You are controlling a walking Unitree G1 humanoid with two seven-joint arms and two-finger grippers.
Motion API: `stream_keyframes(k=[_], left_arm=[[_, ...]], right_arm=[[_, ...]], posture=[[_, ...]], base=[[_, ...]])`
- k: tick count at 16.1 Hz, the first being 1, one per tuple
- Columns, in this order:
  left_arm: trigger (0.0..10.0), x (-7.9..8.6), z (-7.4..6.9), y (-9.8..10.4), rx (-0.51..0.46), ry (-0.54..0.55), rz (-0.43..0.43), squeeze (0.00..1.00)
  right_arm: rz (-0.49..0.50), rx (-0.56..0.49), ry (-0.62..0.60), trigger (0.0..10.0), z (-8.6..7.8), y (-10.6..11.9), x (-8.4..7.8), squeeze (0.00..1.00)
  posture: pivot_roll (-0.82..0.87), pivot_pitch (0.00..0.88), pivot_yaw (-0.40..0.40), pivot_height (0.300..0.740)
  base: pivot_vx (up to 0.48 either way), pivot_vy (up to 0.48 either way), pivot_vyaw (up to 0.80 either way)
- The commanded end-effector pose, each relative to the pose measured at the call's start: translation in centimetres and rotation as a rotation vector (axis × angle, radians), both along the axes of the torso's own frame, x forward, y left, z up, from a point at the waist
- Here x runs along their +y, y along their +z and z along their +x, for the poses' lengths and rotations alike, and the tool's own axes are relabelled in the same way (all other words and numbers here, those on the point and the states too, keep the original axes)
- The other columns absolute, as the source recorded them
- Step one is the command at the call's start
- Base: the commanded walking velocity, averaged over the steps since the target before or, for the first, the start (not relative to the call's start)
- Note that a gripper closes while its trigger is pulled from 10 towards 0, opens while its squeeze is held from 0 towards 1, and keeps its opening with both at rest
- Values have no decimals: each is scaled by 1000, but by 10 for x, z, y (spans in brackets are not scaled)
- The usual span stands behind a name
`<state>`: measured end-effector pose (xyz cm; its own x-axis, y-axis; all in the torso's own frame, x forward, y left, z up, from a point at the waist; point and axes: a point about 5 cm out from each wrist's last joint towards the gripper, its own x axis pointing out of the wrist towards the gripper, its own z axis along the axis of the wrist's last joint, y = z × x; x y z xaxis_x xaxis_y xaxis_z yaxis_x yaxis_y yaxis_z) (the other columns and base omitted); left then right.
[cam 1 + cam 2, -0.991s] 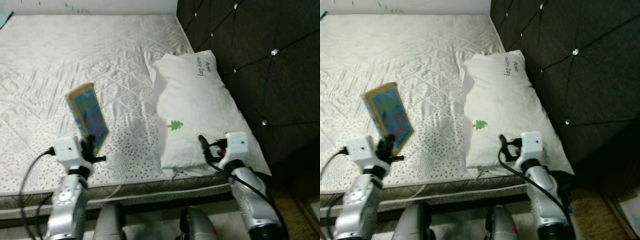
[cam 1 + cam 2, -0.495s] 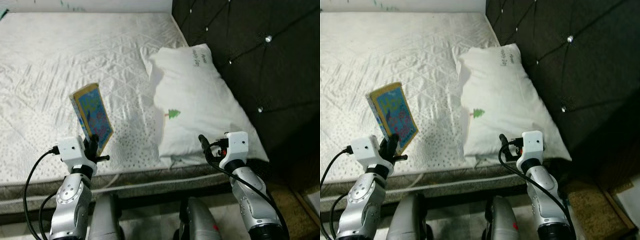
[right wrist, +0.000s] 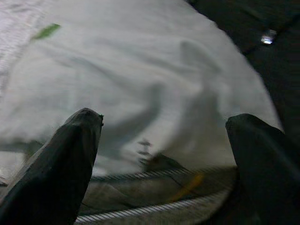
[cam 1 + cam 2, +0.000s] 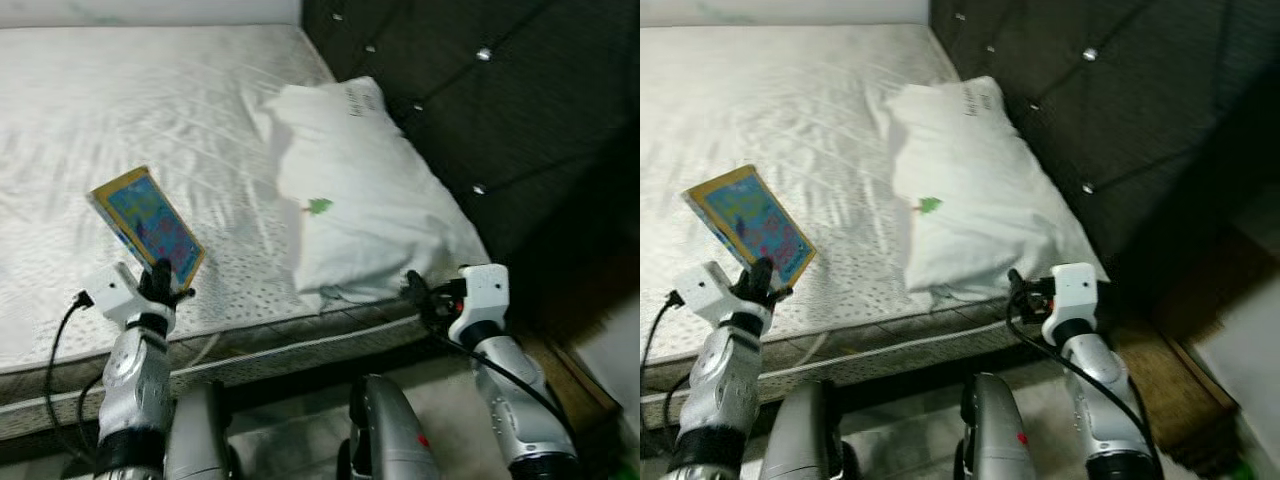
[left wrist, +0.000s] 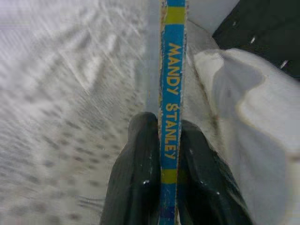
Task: Clean up the room
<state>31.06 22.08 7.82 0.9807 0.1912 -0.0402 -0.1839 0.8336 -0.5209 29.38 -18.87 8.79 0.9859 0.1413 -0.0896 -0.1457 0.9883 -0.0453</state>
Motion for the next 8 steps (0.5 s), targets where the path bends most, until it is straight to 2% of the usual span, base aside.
stream_keyframes(k=[1, 2, 3, 4, 5, 6, 7, 8], left_arm=[[10000, -2, 9, 9, -55, -3, -79, 0], [10000, -6, 16, 11, -82, -17, -189, 0], [10000, -9, 21, 14, -108, -18, -238, 0], [10000, -20, 35, 22, -169, -48, -392, 0], [10000, -23, 39, 24, -176, -52, -439, 0], [10000, -27, 44, 27, -213, -55, -537, 0], [10000, -28, 46, 29, -229, -46, -583, 0], [10000, -32, 52, 32, -248, -13, -675, 0]], right_arm=[[-14, -15, -14, 10000, 0, 6, -7, 0], [-22, -21, -17, 10000, 1, 9, -9, 0], [-27, -27, -18, 10000, 2, 11, -11, 0], [-45, -58, -16, 10000, 5, 20, -13, 0], [-53, -71, -14, 10000, 6, 23, -14, 0], [-63, -85, -13, 10000, 6, 27, -15, 0], [-68, -93, -12, 10000, 7, 29, -16, 0], [-80, -115, -15, 10000, 6, 35, -20, 0]], posture=[[-219, 156, -95, 574], [-231, 157, -99, 574], [-237, 158, -101, 574], [-259, 156, -103, 574], [-269, 157, -102, 574], [-280, 158, -100, 574], [-288, 160, -98, 574], [-309, 166, -90, 574]], base=[[0, 0, 0], [0, 0, 0], [0, 0, 0], [0, 0, 0], [0, 0, 0], [0, 0, 0], [0, 0, 0], [0, 0, 0]])
